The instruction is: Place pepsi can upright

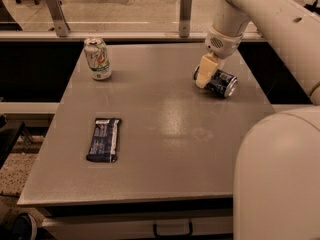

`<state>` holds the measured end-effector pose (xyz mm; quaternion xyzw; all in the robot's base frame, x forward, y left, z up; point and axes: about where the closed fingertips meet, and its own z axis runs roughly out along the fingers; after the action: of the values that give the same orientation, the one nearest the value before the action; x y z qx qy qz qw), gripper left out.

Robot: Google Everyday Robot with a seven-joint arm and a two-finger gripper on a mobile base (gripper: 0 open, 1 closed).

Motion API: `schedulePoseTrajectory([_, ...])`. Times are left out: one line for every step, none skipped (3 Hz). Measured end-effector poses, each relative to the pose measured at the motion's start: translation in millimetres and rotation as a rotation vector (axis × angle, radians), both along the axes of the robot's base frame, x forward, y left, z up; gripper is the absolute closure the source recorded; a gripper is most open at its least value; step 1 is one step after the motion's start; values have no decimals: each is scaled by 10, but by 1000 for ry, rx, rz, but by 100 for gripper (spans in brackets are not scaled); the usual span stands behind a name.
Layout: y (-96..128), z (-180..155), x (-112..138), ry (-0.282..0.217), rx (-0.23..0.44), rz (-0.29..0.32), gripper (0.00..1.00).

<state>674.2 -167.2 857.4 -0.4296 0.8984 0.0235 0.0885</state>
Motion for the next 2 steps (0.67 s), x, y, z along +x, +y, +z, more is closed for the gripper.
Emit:
schedulePoseTrajectory([27,26,-4,-4,-1,20,64])
schedulePoseTrajectory([81,153,-35,-58,54,90,87])
